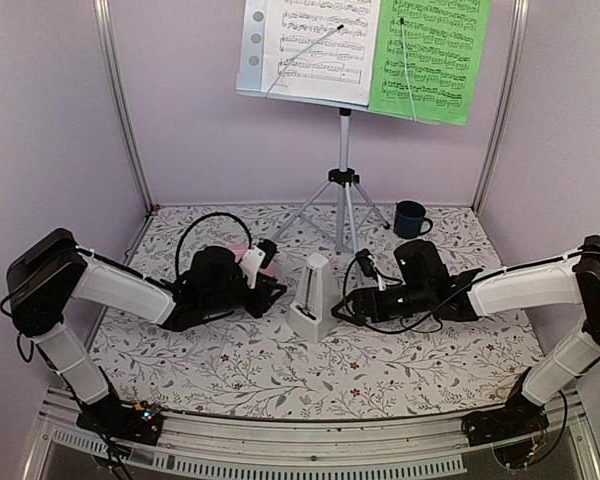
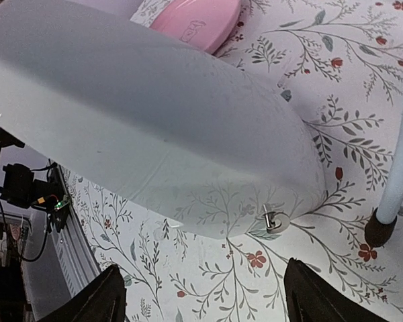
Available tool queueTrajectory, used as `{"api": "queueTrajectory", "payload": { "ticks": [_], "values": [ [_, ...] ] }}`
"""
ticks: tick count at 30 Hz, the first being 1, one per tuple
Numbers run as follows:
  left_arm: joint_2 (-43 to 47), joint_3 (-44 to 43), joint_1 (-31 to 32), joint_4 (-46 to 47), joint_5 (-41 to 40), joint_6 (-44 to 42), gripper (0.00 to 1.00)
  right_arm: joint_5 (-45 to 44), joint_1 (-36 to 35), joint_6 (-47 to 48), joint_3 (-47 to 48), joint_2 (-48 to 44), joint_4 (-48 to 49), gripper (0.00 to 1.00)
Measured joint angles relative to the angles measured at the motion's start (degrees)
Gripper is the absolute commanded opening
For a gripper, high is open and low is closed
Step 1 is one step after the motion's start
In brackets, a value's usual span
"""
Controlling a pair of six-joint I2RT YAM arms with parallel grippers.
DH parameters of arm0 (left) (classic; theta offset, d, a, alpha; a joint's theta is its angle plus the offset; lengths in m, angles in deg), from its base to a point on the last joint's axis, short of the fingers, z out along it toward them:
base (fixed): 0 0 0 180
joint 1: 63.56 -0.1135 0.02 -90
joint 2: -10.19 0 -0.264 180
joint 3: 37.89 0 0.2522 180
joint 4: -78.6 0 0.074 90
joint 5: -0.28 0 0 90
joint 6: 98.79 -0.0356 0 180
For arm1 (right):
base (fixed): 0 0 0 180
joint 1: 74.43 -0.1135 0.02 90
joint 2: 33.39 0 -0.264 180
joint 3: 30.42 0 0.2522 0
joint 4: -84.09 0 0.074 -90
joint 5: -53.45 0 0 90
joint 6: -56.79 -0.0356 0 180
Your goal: Set up the instrument practice props
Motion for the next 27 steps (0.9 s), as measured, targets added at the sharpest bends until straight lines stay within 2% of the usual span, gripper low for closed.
{"api": "queueTrajectory", "payload": {
  "ticks": [4,7,10,21,24,27],
  "values": [
    [-2.91,-1.81,-0.15,0.63,-0.07,-0.46,0.28,-1.88,0.17,-0.44,-0.59,0.79,0.59,0.55],
    [-4.37,-1.92,-0.24,1.25,0.07,-0.61,0.26,-3.1,0.85,-0.13,0.96,3.15,1.22,0.43],
    [-5.95,-2.4,-0.26,1.73,0.17,-0.68,0.24,-4.02,2.03,0.35,3.32,5.81,1.51,0.35],
    [-10.05,-2.49,-0.09,4.92,3.41,-0.44,0.2,-4.17,3.85,2.38,10.64,12.94,1.57,0.33],
    [-10.03,-1.73,-0.02,6.25,3.52,-0.24,0.19,-4.17,4.2,2.99,12.22,14.16,1.49,0.39],
    [-9.7,-0.24,0.13,7.52,3.91,-0.13,0.2,-3.98,4.92,3.82,13.22,14.58,1.55,0.51]
  ]
}}
